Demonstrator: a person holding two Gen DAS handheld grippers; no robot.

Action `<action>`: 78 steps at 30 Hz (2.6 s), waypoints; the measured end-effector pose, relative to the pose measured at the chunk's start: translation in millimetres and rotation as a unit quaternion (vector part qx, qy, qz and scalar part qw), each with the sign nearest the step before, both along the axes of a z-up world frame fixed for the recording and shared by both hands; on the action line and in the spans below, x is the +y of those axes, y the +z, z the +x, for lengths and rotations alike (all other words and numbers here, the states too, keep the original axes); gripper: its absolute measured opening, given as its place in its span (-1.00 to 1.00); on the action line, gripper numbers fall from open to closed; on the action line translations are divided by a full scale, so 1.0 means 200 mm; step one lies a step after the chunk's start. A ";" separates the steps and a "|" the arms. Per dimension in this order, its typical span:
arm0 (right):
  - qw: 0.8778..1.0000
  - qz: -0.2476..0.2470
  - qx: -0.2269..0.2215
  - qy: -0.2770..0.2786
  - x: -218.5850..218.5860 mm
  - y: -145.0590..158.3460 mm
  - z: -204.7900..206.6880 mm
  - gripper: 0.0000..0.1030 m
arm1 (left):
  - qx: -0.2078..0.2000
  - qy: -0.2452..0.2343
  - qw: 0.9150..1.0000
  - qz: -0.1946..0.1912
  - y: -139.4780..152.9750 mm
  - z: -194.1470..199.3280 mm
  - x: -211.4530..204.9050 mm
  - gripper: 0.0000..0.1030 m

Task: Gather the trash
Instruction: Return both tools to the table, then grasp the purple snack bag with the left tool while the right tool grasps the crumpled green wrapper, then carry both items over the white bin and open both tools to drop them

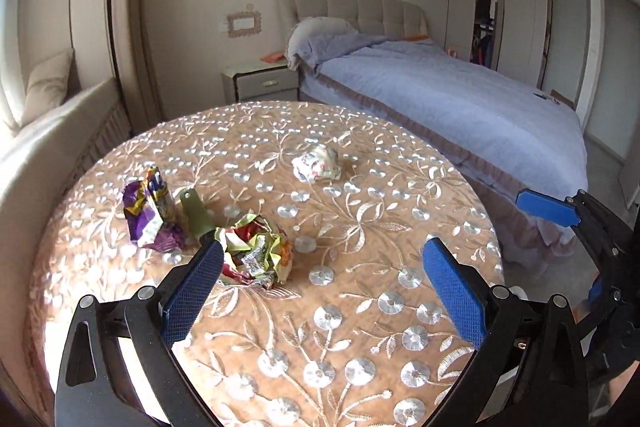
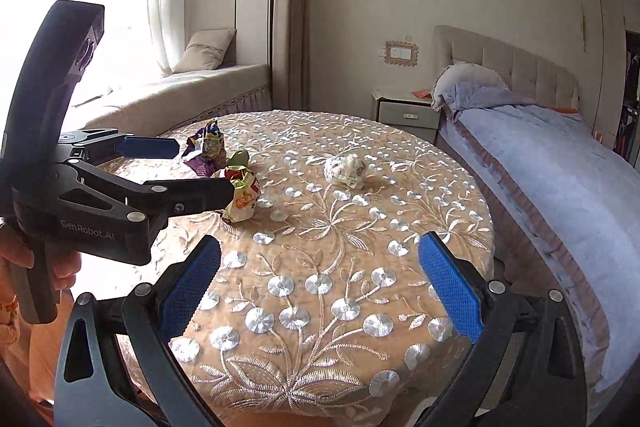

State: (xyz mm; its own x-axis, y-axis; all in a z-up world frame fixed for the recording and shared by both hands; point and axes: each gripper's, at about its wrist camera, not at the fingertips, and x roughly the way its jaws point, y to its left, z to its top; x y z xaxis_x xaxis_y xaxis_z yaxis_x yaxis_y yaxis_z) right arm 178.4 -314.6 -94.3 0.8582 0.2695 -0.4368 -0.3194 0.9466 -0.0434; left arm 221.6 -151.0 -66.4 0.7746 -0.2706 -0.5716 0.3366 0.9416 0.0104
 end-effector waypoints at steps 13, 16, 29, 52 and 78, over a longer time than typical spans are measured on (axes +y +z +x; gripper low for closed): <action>0.996 -0.049 0.047 0.059 0.46 -0.07 0.40 0.91 | 0.017 0.117 0.993 0.012 -0.07 0.39 0.45 0.90; 0.993 -0.062 0.068 0.068 0.54 -0.12 0.49 0.91 | 0.043 0.132 0.990 0.020 -0.13 0.53 0.51 0.90; 0.982 -0.137 0.107 0.075 0.80 -0.25 0.74 0.91 | 0.135 0.175 0.975 -0.033 -0.34 0.86 0.68 0.86; 0.991 -0.066 0.097 0.065 0.53 -0.08 0.39 0.17 | 0.051 0.126 0.990 -0.021 -0.08 0.25 0.52 0.09; 0.993 -0.093 0.015 -0.078 -0.15 -0.01 -0.41 0.17 | -0.019 -0.092 0.993 0.067 -0.10 -0.49 -0.38 0.09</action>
State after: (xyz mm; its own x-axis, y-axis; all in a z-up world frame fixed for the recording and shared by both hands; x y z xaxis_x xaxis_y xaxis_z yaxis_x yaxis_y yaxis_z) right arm 96.4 -344.6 -95.6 0.8687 0.0469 -0.4932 -0.1735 0.9613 -0.2141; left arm 123.2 -226.4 -85.6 0.7409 -0.3339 -0.5828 0.5002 0.8533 0.1471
